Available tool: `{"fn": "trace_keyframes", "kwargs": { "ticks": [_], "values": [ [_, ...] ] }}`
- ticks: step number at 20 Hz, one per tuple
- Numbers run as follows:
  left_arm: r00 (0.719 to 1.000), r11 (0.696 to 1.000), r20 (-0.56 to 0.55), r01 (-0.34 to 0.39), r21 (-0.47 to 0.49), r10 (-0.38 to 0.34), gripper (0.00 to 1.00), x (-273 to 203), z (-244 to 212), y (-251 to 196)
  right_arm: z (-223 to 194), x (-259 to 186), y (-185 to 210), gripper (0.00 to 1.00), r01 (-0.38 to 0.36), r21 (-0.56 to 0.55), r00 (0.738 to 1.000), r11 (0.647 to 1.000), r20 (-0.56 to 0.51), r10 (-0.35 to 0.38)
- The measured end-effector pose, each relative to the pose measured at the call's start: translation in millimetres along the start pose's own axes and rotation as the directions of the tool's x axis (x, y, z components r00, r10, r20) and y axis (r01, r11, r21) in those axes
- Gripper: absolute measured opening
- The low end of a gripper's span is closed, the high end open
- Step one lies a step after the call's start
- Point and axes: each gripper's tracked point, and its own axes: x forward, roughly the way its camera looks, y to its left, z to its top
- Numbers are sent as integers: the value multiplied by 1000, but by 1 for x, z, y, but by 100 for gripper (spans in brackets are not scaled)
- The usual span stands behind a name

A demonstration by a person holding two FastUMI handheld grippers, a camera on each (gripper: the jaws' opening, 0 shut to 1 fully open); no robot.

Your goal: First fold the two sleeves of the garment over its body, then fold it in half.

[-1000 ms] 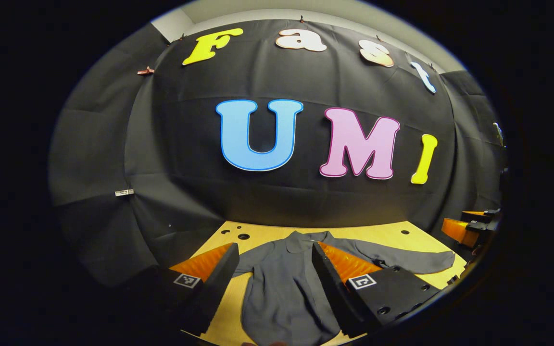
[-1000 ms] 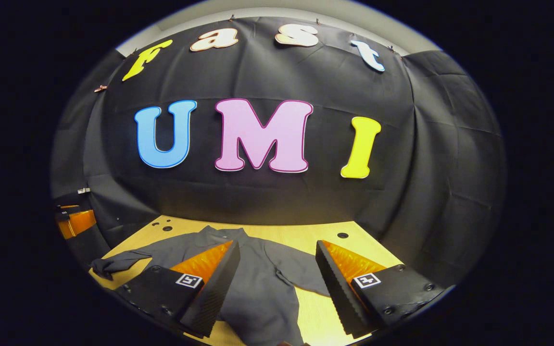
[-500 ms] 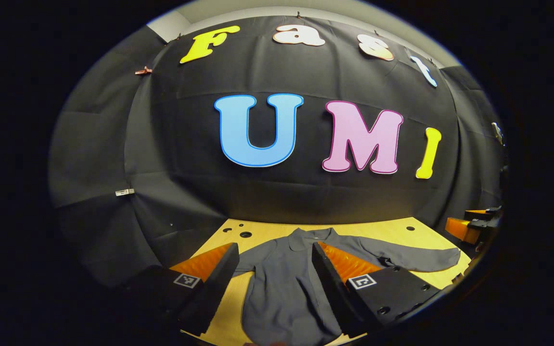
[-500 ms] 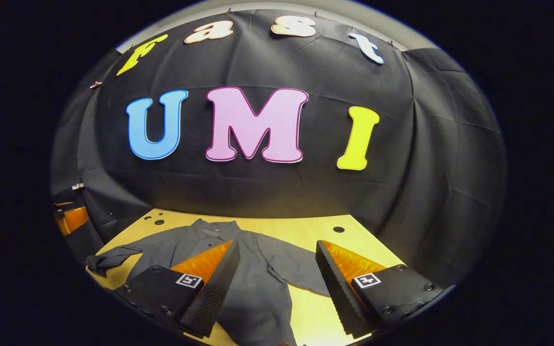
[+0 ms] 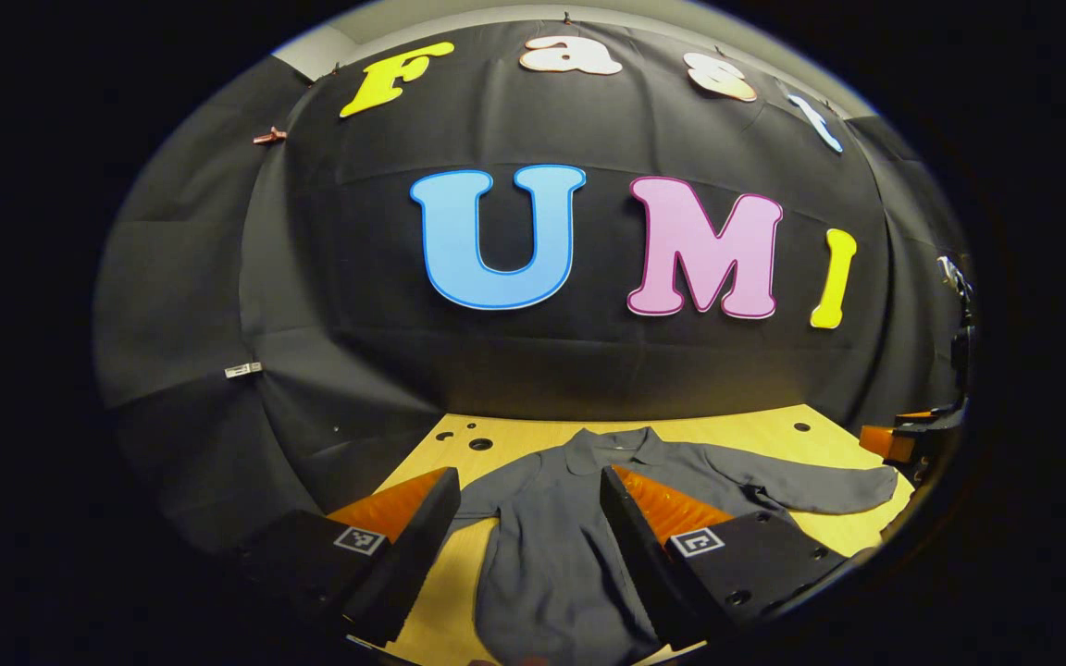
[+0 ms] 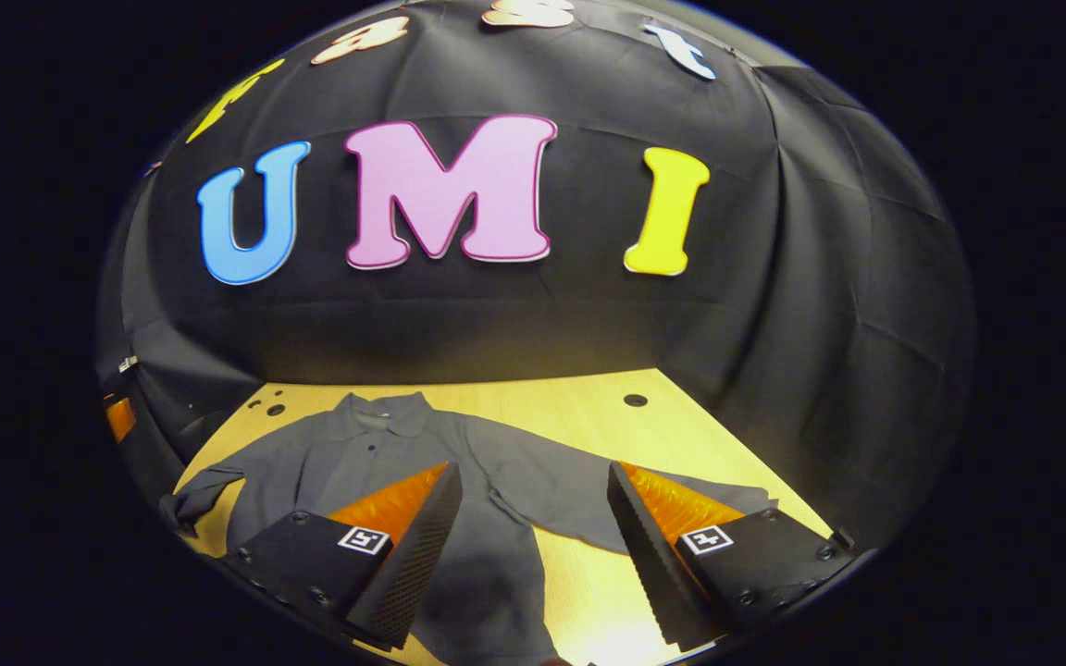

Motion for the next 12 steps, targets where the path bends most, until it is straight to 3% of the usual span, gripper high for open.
{"fn": "trace_keyframes", "kwargs": {
  "ticks": [1, 4, 12],
  "values": [
    [1000, 1000, -8, -6, -1, 6, 92, 2, -2, 1, -7, 6, -7, 98, 14, 6, 1000, 1000, -20, -14],
    [999, 1000, -34, -20, -9, 19, 96, 6, -11, 4, -28, 23, -33, 98, 74, 34, 994, 997, -88, -70],
    [992, 998, -114, -48, -39, 44, 96, 28, -31, 2, -76, 56, -116, 98, 257, 61, 943, 964, -234, -237]
  ]
}}
